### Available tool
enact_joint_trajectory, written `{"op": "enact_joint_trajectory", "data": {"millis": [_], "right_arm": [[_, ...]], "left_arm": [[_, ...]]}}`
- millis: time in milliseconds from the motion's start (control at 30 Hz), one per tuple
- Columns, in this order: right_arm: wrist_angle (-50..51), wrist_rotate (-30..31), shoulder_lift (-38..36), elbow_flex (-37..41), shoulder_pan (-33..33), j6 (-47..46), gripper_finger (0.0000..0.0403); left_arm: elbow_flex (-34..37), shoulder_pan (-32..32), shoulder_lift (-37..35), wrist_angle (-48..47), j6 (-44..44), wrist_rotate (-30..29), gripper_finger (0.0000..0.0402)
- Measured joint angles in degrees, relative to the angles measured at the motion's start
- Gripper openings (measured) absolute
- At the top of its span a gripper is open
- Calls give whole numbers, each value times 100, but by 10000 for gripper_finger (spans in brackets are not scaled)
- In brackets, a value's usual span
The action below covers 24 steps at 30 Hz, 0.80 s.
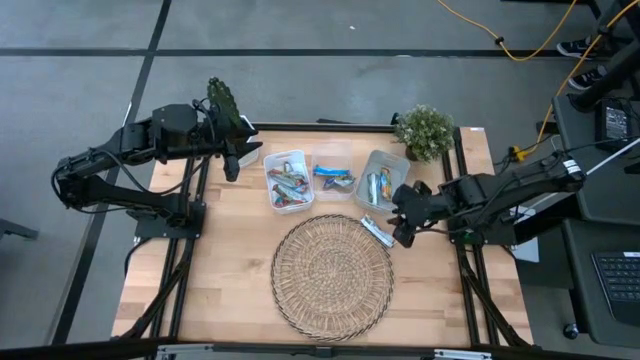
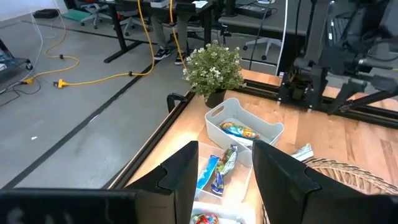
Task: Pick and place Granola Bars by type
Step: Put the yellow granola bar into the gray bin
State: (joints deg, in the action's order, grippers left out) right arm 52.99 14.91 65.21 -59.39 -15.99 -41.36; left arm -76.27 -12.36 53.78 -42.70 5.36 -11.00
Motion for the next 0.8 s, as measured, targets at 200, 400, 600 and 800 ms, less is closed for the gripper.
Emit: {"op": "enact_joint_trajectory", "data": {"millis": [200, 400, 600, 800], "right_arm": [[-118, -333, -2, 635, 6, -530, 156], [-1119, -736, -2, 1565, 11, -1080, 167], [-2160, -1026, 182, 2310, 140, -1400, 238], [-2299, -1029, 615, 2417, 422, -1238, 290]], "left_arm": [[0, 0, 0, 0, -4, -48, 143], [0, -1, 1, -75, -10, -48, 143], [0, 0, 53, -81, -10, -48, 143], [0, 0, 147, -79, 17, -48, 143]]}}
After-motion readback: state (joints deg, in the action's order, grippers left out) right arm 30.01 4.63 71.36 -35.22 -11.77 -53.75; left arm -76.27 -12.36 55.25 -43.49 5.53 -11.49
